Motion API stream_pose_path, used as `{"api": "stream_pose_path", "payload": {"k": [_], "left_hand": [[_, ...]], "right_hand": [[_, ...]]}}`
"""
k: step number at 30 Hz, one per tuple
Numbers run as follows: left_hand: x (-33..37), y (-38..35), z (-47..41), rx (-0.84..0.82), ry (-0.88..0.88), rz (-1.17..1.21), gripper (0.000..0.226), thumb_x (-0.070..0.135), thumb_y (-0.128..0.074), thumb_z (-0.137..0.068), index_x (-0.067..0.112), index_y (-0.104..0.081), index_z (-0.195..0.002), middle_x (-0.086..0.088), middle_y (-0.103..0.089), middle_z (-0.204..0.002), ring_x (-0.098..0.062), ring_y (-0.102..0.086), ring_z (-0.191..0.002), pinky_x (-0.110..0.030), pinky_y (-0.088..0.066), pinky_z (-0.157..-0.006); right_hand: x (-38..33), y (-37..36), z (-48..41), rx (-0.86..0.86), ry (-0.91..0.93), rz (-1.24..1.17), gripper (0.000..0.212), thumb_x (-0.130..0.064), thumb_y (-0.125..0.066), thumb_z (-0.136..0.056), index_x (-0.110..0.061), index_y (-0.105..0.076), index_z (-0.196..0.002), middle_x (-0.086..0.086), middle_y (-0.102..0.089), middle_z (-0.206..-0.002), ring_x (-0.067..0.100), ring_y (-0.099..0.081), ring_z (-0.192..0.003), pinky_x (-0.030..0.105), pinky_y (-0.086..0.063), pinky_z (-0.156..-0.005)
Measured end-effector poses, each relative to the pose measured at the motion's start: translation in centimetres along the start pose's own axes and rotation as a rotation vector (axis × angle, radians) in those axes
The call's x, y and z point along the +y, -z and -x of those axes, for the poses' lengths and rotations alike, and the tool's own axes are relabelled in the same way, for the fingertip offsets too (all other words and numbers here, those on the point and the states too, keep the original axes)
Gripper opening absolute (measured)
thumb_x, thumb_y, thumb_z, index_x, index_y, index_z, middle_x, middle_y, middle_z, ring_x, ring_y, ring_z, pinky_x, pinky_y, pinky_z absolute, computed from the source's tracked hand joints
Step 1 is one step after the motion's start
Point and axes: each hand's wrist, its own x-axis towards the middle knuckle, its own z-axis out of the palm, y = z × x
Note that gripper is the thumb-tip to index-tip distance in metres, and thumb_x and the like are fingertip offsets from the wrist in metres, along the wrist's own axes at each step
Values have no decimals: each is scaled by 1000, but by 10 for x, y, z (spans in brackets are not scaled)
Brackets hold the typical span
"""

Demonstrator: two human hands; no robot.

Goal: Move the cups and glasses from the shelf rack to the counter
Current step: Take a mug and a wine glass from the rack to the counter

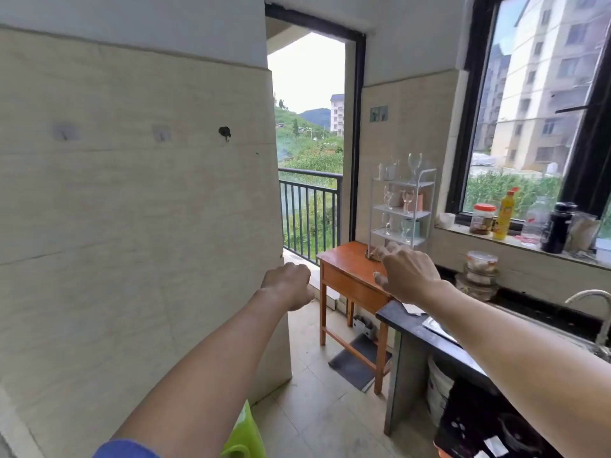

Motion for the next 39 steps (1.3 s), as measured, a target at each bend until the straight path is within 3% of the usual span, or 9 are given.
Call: {"api": "stream_pose_path", "payload": {"k": [17,26,29,33,37,39], "left_hand": [[2,-37,-236,16,-27,-1,34,41,-55,-88,24,-61,-116,-7,-60,-122,-27,-57,-110,-32,-37,-77],[-12,-76,-393,10,-101,60,36,42,-57,-88,22,-61,-117,-5,-61,-123,-25,-57,-109,-31,-38,-75],[-18,-92,-458,15,-152,92,36,45,-57,-88,22,-62,-116,-3,-63,-119,-22,-58,-103,-31,-41,-74],[-24,-98,-543,-13,-216,130,33,45,-60,-87,23,-65,-110,0,-66,-111,-18,-59,-94,-30,-45,-71],[-16,-99,-622,-31,-254,199,31,42,-60,-84,20,-67,-105,-3,-67,-107,-23,-63,-93,-35,-54,-76],[-5,-108,-652,-58,-299,215,32,43,-60,-84,20,-67,-105,-3,-67,-106,-23,-64,-91,-37,-56,-79]], "right_hand": [[102,-116,-208,-13,-15,-78,42,-38,-55,-93,-9,-53,-123,12,-65,-107,27,-67,-86,36,-58,-72],[146,-199,-320,-35,-56,-49,43,-36,-55,-93,-10,-52,-127,11,-65,-109,25,-66,-84,36,-58,-72],[166,-228,-366,-10,-118,-46,42,-32,-56,-92,-10,-53,-127,10,-66,-106,24,-64,-80,33,-56,-69],[188,-259,-425,-24,-215,-51,45,-35,-58,-91,-11,-50,-129,11,-65,-114,27,-66,-88,36,-56,-75],[214,-288,-468,5,-262,-56,47,-37,-57,-91,-15,-50,-131,7,-65,-110,25,-66,-85,35,-54,-70],[234,-301,-485,2,-286,-48,48,-38,-57,-91,-18,-49,-134,8,-64,-120,26,-67,-91,36,-54,-72]]}}
